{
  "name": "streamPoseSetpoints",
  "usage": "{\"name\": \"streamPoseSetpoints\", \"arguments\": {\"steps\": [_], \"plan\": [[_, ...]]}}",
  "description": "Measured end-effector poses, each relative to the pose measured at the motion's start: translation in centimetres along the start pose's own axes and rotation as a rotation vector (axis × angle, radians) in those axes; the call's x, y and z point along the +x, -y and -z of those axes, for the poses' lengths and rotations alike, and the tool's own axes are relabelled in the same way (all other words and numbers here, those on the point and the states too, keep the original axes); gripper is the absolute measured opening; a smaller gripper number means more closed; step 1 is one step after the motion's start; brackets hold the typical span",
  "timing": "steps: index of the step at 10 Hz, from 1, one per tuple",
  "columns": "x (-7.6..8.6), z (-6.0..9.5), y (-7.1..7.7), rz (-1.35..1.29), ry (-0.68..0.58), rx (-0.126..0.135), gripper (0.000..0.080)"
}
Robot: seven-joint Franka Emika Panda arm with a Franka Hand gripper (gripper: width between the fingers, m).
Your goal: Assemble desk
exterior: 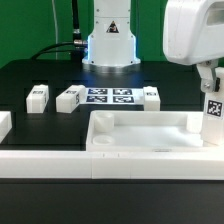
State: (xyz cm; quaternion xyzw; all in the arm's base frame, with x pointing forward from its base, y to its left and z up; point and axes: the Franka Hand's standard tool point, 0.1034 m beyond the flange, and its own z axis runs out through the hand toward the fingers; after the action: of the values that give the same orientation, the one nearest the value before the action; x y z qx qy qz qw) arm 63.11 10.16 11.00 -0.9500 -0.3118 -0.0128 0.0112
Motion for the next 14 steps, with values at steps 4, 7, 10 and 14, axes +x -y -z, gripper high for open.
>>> {"name": "streamPoseSetpoints", "arguments": {"steps": [4, 7, 10, 14], "plan": [[0.02, -0.01, 0.06, -0.06, -0.001, 0.003, 0.0288], [0.04, -0.06, 0.19, -0.381, -0.003, 0.01, 0.0288], [-0.01, -0.15, 0.07, -0.651, -0.021, 0.02, 0.029], [-0.05, -0.25, 0.21, -1.138, -0.034, 0.033, 0.0291]]}}
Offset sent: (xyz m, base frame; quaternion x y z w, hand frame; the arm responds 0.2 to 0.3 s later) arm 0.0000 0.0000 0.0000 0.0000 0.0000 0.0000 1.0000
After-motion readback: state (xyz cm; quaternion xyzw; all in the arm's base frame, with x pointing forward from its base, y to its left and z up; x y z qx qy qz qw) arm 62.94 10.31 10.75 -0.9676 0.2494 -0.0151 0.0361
